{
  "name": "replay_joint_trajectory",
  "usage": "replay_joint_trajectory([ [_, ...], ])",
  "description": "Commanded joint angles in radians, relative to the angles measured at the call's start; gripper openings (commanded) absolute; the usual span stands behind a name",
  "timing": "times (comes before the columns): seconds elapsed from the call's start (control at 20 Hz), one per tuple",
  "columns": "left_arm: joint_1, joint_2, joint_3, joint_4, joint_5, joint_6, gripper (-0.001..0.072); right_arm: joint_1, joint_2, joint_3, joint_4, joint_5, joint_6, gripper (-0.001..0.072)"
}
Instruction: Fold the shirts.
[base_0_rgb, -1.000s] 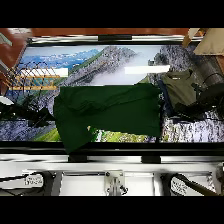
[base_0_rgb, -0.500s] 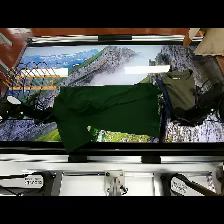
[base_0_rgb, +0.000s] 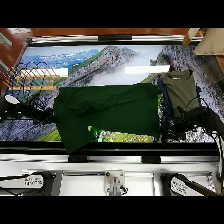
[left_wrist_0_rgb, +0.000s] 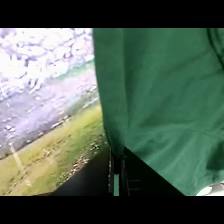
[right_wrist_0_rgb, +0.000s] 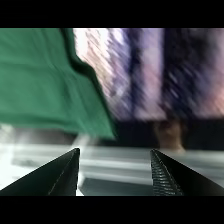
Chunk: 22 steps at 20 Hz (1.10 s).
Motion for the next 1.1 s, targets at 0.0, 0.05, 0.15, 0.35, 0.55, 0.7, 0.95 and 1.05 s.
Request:
replay_joint_trajectory([
  [0.0,0.001,0.021,0.001,0.000,-0.021,0.014,0.0034,0.014,-0.008,-0.025,0.122,0.109,0.002,0.0546],
  [0.05,0.001,0.026,0.001,0.000,-0.021,0.014,0.0034,0.024,-0.019,-0.025,0.127,0.109,0.005,0.0546],
  [0.15,0.001,0.034,0.001,0.000,-0.023,0.014,0.0034,0.073,-0.042,-0.028,0.118,0.107,0.006,0.0546],
  [0.35,0.006,0.076,0.008,0.000,-0.023,0.017,0.0034,0.171,-0.059,-0.025,0.120,0.187,0.008,0.0226],
  [0.55,0.017,0.188,0.130,-0.001,-0.023,0.051,0.0033,0.167,0.058,0.098,0.093,0.183,-0.023,0.0090],
  [0.7,0.017,0.340,0.359,-0.050,0.023,0.059,0.0034,0.167,0.245,0.335,0.095,0.187,-0.154,0.0090],
  [0.95,0.017,0.658,0.769,-0.238,0.306,0.016,0.0034,0.167,0.501,0.827,0.059,0.290,-0.240,0.0090],
  [1.05,0.018,0.763,0.825,-0.233,0.376,0.016,0.0034,0.167,0.566,0.953,0.026,0.295,-0.240,0.0090],
])
